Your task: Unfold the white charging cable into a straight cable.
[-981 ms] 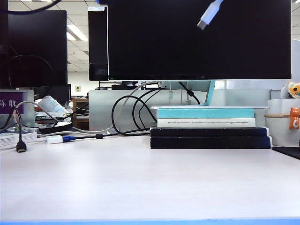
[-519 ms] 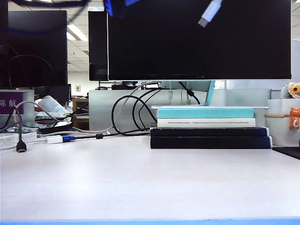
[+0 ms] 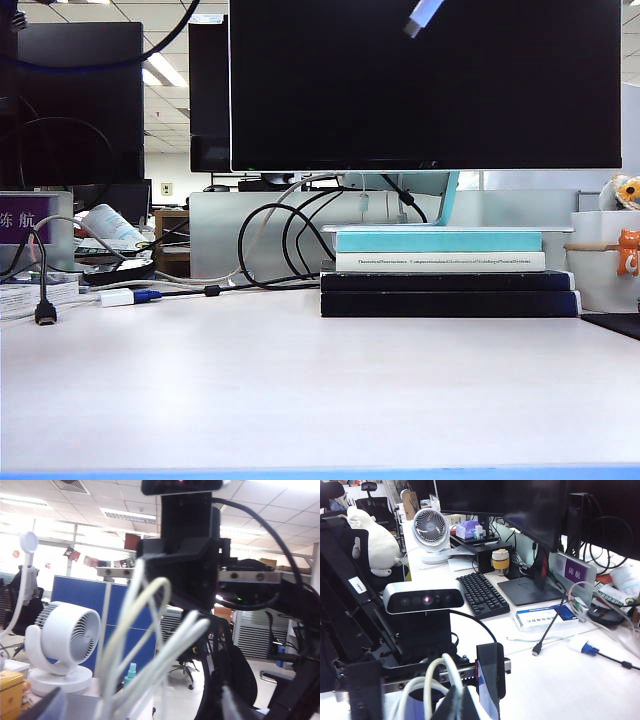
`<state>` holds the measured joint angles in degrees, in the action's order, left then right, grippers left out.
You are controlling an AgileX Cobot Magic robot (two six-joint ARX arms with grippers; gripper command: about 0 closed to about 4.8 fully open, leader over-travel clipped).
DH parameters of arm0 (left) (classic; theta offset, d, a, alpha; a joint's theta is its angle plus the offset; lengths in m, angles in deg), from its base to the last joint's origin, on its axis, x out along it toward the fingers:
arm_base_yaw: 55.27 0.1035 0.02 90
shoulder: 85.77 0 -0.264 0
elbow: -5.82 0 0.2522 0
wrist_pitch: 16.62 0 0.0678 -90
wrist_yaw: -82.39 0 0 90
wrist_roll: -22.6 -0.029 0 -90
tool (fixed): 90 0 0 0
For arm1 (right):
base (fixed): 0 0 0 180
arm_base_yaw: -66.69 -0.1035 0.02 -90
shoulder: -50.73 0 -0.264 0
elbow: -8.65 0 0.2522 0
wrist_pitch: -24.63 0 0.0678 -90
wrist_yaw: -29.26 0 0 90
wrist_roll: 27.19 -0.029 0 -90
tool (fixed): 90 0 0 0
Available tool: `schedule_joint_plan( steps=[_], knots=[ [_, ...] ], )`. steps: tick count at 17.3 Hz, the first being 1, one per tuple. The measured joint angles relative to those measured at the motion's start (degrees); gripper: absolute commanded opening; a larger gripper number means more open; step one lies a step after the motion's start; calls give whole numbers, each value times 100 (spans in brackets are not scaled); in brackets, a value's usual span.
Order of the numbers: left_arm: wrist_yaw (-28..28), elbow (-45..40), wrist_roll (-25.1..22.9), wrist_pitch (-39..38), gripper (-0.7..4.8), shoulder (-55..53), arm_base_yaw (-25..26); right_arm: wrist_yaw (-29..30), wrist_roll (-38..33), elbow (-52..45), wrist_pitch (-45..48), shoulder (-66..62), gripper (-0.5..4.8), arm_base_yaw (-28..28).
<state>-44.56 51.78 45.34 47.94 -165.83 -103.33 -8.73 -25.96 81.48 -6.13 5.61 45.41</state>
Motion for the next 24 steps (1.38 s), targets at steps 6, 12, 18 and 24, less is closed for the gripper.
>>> schedule_joint_plan(
  steps=[6, 12, 18, 24],
  knots=[
    [120, 0, -11, 79, 28, -39, 0, 372, -444, 2, 214, 4, -1, -22],
    [-310, 2, -66, 92, -6, -39, -85, 424, -553, 2, 389, 0, -1, -22],
    [-1073, 13, -164, -409, -6, -42, -208, 516, -1252, 7, 1189, -216, 107, 13],
    [-2210, 13, 4, -595, -6, -39, 756, 1550, -1443, 0, -551, 50, 127, 568]
  ],
)
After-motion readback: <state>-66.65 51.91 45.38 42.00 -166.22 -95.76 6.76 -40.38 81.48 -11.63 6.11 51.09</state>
